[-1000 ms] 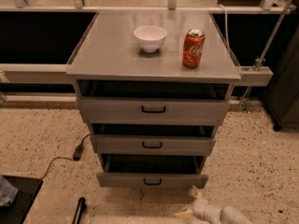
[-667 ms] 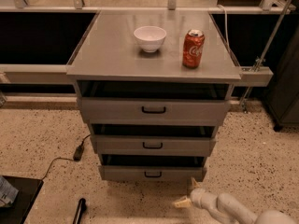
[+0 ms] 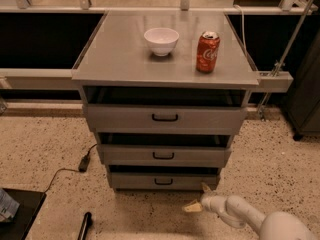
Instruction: Close bottom drawer
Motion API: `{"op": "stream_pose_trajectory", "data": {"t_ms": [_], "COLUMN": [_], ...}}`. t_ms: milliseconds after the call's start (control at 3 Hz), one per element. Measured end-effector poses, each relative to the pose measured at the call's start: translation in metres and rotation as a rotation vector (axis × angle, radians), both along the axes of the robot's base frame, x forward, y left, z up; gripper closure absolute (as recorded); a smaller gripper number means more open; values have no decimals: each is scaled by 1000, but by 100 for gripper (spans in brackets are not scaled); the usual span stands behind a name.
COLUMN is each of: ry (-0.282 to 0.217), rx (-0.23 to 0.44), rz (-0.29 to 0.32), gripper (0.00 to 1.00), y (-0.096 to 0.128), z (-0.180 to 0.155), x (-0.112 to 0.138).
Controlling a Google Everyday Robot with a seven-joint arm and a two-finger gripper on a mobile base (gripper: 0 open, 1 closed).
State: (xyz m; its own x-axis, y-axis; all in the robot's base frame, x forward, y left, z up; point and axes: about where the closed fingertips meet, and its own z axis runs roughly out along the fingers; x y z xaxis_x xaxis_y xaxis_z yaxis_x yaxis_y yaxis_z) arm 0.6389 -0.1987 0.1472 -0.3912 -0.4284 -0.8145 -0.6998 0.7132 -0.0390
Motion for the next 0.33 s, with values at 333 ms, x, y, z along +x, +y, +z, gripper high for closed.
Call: {"op": "stream_pose_trajectory", "data": {"t_ms": [333], "ry": [0], "rx": [0], "rz": [0], "gripper": [0], "y": [1], "z": [0], "x": [-3]}}
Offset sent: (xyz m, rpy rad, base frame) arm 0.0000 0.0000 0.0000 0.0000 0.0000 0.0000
